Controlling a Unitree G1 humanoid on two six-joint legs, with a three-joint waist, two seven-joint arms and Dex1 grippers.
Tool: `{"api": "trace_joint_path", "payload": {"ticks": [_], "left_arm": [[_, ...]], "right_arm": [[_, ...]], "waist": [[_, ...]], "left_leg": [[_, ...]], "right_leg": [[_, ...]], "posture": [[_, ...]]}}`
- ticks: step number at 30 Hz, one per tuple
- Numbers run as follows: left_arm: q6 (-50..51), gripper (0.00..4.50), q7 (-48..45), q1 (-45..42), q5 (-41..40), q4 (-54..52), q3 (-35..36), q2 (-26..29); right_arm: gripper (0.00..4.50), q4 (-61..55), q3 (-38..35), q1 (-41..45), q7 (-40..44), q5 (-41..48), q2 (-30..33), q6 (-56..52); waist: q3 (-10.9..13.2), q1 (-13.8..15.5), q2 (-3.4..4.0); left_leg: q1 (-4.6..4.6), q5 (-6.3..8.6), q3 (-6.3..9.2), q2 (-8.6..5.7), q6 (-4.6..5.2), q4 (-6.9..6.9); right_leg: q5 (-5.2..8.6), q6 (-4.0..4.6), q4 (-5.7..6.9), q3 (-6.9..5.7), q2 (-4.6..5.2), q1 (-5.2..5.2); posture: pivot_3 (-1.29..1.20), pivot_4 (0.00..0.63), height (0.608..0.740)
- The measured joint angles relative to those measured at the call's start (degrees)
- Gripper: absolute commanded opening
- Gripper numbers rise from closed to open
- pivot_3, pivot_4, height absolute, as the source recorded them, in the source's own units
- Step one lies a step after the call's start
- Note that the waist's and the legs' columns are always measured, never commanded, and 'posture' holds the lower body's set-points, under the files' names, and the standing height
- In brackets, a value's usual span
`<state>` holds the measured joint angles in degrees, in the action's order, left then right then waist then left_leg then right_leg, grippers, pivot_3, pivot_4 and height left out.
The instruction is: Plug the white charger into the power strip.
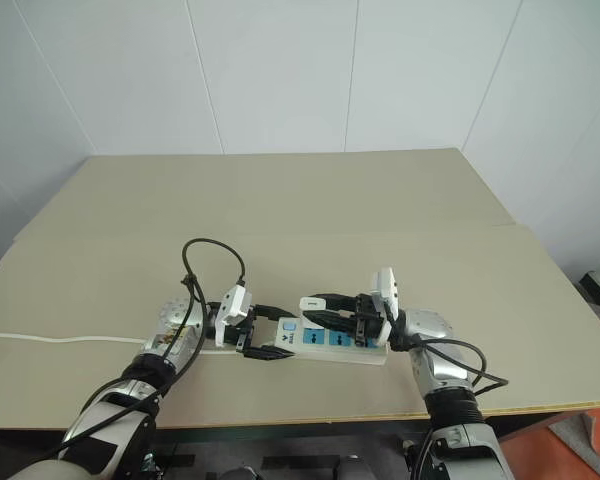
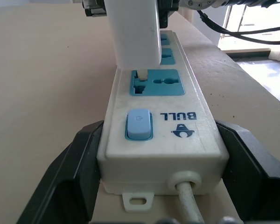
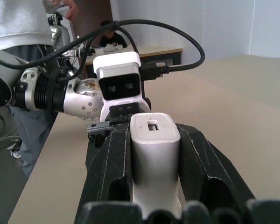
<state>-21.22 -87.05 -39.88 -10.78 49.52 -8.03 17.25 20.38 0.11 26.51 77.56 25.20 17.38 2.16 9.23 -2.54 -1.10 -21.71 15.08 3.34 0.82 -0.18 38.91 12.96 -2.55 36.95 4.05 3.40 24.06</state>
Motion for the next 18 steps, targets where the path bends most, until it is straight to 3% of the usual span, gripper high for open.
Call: {"api": "trace_joint_path", "payload": {"ticks": [18], "left_arm": [[1.24, 3.25, 0.83, 1.75, -0.13, -3.02, -0.19, 0.55]], "right_arm": [[1.11, 6.18, 1.38, 1.55, 0.99, -2.53, -0.49, 6.97]], "waist": [[-0.01, -0.12, 0.01]], "left_leg": [[0.16, 0.00, -0.03, 0.00, 0.00, -0.06]], "right_leg": [[0.01, 0.01, 0.00, 0.05, 0.00, -0.09]], "posture": [[0.00, 0.150, 0.740]]}}
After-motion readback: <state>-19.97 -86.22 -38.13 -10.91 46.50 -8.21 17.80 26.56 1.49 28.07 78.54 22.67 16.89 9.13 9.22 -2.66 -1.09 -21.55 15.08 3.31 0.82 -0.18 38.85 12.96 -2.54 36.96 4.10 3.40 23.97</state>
